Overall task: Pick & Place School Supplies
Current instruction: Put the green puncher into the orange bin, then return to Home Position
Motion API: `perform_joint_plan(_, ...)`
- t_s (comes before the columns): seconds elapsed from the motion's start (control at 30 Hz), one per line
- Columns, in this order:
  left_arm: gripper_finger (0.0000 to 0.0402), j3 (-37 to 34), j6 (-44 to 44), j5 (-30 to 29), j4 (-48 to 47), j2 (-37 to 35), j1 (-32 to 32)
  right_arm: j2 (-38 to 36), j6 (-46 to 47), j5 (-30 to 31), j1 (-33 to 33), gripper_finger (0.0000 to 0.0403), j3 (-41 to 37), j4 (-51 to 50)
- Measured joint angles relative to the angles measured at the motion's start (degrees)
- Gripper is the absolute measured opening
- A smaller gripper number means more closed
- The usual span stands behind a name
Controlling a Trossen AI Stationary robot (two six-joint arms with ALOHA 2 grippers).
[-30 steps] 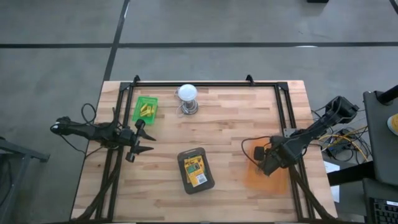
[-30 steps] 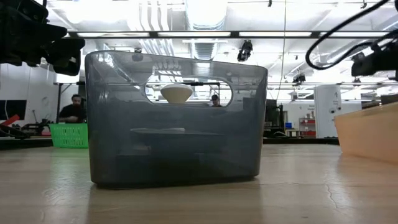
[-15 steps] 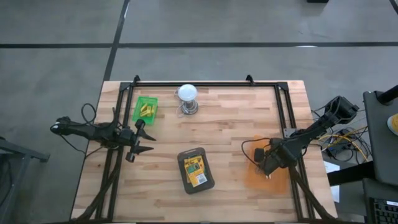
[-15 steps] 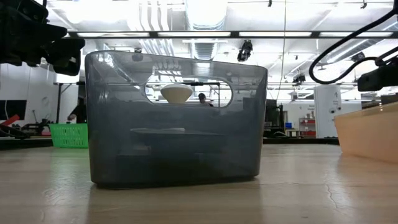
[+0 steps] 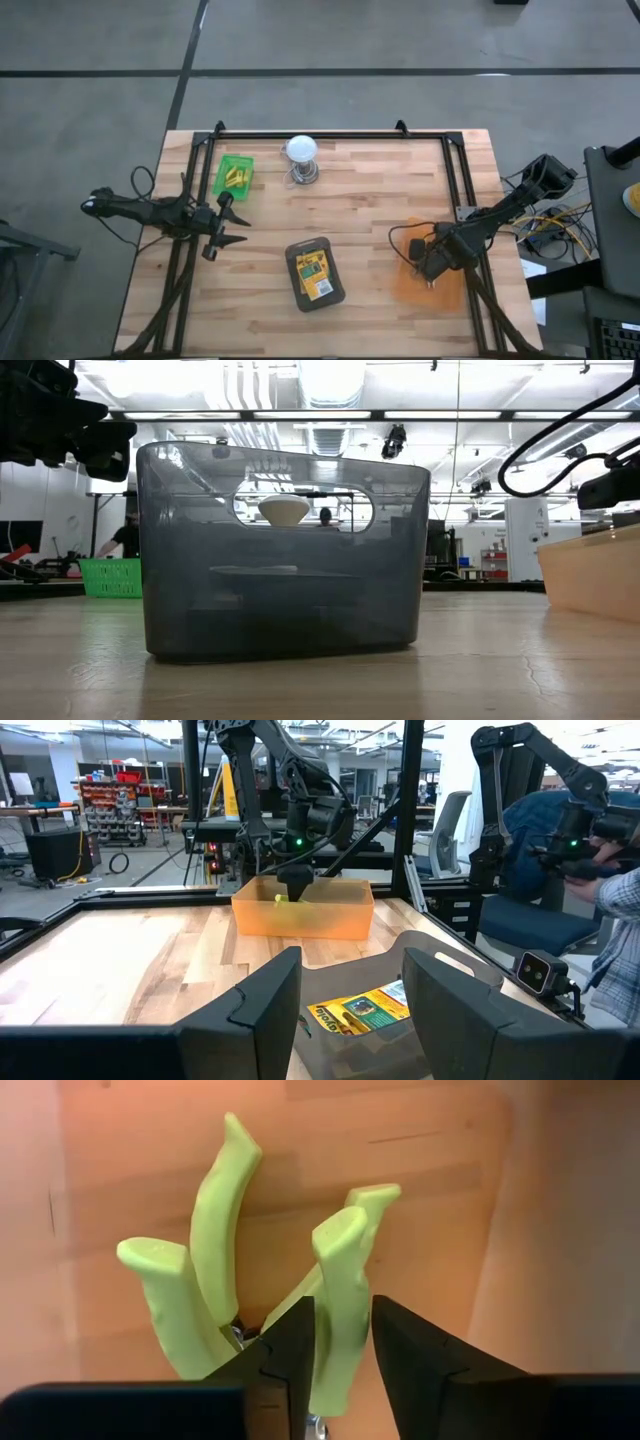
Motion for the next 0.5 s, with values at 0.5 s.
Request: perform_joint_plan(0.5, 0.0181, 0.0, 0.0, 0.0, 0.0, 0.0, 0.0, -0.1, 0.2, 2.1, 0.0, 0.0139, 5.7, -8.9)
